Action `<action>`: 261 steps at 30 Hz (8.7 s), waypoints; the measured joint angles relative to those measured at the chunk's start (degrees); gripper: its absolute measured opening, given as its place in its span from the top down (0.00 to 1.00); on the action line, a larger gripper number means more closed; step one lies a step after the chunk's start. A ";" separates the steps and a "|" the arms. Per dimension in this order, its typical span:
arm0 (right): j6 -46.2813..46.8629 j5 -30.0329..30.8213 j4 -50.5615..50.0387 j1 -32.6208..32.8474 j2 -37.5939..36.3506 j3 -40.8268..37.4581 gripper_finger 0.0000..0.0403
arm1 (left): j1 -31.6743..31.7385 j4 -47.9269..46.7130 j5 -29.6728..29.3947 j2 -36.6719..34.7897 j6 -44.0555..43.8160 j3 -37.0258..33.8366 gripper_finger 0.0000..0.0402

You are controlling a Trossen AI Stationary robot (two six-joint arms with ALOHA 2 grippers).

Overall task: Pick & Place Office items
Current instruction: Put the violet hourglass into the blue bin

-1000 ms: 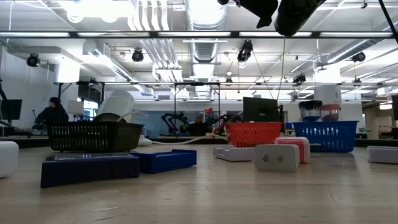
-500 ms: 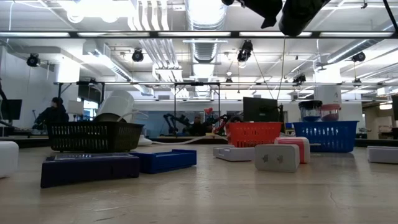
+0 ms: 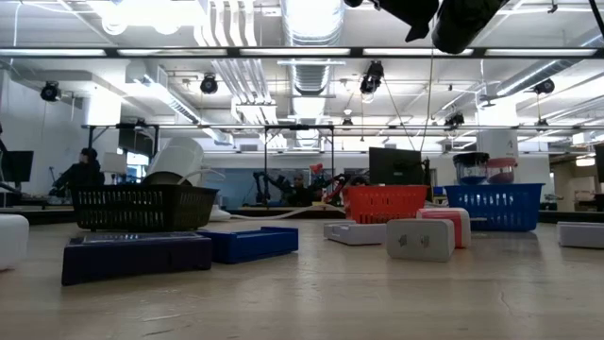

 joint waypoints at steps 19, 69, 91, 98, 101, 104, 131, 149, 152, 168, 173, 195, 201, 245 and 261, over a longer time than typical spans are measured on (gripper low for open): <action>0.96 -0.26 -0.15 -0.02 -0.02 -1.14 0.52 | 0.30 19.21 1.72 -27.49 -0.41 -35.56 0.45; -5.20 24.87 -41.58 7.55 -47.09 -25.78 0.51 | 0.63 -1.92 -4.02 -47.52 7.68 -47.62 0.79; 17.90 30.48 -117.45 13.46 -49.05 5.44 0.51 | 0.59 -1.92 -4.09 -47.52 1.56 -47.64 0.79; 31.33 27.63 -140.53 13.44 -44.61 16.86 0.51 | 0.59 -1.92 -4.07 -47.47 0.75 -47.64 0.79; 38.13 26.01 -149.27 13.44 -41.78 21.42 0.51 | 0.59 -2.18 -4.07 -47.45 0.75 -47.64 0.79; 42.06 21.99 -156.39 13.44 -38.78 25.63 0.51 | 0.59 -2.84 -4.05 -47.43 0.75 -47.64 0.79; 22.39 -0.66 -165.62 -0.97 -15.39 27.07 0.51 | 0.59 -6.64 -3.98 -47.19 -0.33 -47.64 0.79; 8.38 7.48 -165.77 0.63 -14.22 19.48 0.51 | 0.63 -6.66 -4.02 -47.15 -3.14 -47.64 0.79; 8.26 7.54 -165.41 0.63 -13.57 19.20 0.51 | 0.63 -6.65 -4.02 -47.10 -3.38 -47.64 0.79; 6.90 8.92 -165.54 0.63 -7.89 18.75 0.51 | 0.59 -7.10 -4.02 -47.10 -3.42 -47.64 0.79; 6.44 8.99 -165.15 0.63 -5.31 18.71 0.51 | 0.59 -7.12 -4.01 -47.09 -3.62 -47.64 0.79; 7.75 7.05 -160.67 0.59 -0.08 17.30 0.51 | 0.59 -7.73 -4.00 -47.04 -3.78 -47.64 0.79; 8.00 5.41 -160.45 0.61 1.95 16.29 0.51 | 0.59 -7.73 -4.00 -47.04 -3.78 -47.64 0.79; 15.22 6.63 -163.80 0.59 -7.86 21.14 0.38 | 0.61 -7.91 -4.00 -47.04 -3.73 -47.64 0.79; 47.90 26.53 -153.28 10.87 -24.74 11.50 0.69 | 0.59 -8.02 -4.00 -47.04 -3.60 -47.64 0.79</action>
